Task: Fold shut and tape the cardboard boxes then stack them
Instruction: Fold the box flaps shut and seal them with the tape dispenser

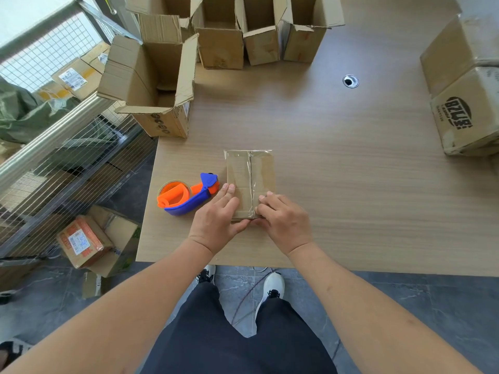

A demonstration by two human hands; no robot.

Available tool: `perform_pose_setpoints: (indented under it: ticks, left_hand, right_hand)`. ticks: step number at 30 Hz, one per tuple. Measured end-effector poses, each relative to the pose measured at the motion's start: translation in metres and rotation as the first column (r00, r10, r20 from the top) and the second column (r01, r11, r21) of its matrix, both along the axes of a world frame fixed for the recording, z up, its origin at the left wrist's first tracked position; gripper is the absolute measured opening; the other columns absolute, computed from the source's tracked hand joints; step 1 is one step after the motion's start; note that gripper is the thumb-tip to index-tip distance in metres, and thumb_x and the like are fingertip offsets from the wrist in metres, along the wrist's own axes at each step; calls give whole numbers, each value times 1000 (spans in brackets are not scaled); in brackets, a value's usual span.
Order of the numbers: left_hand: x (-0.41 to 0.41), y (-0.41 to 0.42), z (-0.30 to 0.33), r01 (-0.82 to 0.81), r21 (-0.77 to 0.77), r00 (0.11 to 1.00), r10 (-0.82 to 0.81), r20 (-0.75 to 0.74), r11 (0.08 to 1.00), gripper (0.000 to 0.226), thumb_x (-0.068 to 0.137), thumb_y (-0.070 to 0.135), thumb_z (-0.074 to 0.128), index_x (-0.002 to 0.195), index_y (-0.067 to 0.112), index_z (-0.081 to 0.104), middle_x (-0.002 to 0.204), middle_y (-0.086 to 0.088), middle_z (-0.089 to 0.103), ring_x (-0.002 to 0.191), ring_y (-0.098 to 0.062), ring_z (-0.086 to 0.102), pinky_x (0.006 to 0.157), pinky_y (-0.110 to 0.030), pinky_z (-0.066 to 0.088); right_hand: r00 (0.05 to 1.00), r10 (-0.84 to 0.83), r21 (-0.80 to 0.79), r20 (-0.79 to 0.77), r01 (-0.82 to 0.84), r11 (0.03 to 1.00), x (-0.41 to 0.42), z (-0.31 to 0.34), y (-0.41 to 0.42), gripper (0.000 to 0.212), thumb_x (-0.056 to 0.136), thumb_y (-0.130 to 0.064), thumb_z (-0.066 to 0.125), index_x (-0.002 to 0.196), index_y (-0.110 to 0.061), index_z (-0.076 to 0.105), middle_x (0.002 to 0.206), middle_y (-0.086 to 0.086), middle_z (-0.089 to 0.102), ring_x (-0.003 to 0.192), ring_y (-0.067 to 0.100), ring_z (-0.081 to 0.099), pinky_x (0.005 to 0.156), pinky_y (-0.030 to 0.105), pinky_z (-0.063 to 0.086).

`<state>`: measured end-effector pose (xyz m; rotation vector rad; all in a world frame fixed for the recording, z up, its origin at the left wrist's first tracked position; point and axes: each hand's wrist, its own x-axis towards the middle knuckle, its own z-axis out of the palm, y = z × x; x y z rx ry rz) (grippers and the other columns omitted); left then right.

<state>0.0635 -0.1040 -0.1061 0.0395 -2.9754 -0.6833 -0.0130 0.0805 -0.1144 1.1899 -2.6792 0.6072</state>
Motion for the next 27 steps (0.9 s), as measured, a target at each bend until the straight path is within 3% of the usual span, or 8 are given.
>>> perform_pose_setpoints:
  ticks: [5,9,12,16,18,22,25,27]
  left_hand:
    - [2,1,0,-10,18,1000,10,0,1000,44,70,20,94,92,-7,67,133,-27,64,128,-43,59,92,-50,59]
    - [3,-1,0,4,29,1000,-4,-8,1000,45,71,21,94,94,-6,67,135,-25,63,130,-42,58,93,-50,59]
    - [4,-3,0,0,63,1000,0,-1,998,45,71,20,94,94,-5,65,138,-24,61,132,-41,56,95,-49,58]
    - [4,-2,2,-14,121,1000,10,30,993,44,71,19,94,96,-3,65,143,-22,58,136,-38,53,99,-45,55]
    - [5,-3,4,14,158,999,-21,43,987,41,71,13,93,97,-4,67,146,-20,56,138,-38,50,101,-47,54]
    - [3,-2,6,73,184,994,-86,63,980,38,77,6,88,109,-4,70,149,-20,52,142,-39,44,105,-51,51]
    - [-1,11,5,42,201,996,-58,70,979,38,76,3,87,109,-6,70,147,-23,53,140,-43,45,108,-50,49]
    - [-2,19,4,22,219,997,-37,65,975,38,75,0,87,108,-7,70,145,-25,54,139,-45,46,109,-49,47]
  right_hand:
    - [995,59,-46,86,-55,997,-4,9,8,13,79,-18,87,88,-14,77,114,1,76,111,25,71,76,35,61]
    - [939,156,-35,306,-153,988,-17,15,21,30,79,2,81,108,-8,79,129,7,70,124,29,65,95,42,58]
    - [897,149,-15,417,-157,988,-26,18,32,37,79,-2,82,115,-10,76,137,6,64,129,27,60,102,43,53]
    - [932,-21,-2,363,24,1000,-25,16,37,42,72,-15,89,111,-11,76,106,7,67,96,28,64,77,45,58]
    - [907,-101,-50,410,133,990,-20,12,37,40,72,-11,88,110,-10,77,91,6,69,85,27,65,76,46,57]
    - [696,-357,-86,623,514,853,-19,9,38,40,68,-4,89,107,-6,78,82,-2,75,77,16,70,86,42,58]
    - [541,-438,-37,718,658,752,-19,10,36,48,73,-1,86,119,-9,75,90,2,78,83,13,73,94,38,57]
    - [487,-452,-39,747,711,702,-16,10,33,48,78,1,82,124,-8,72,99,6,78,86,12,74,96,36,57]
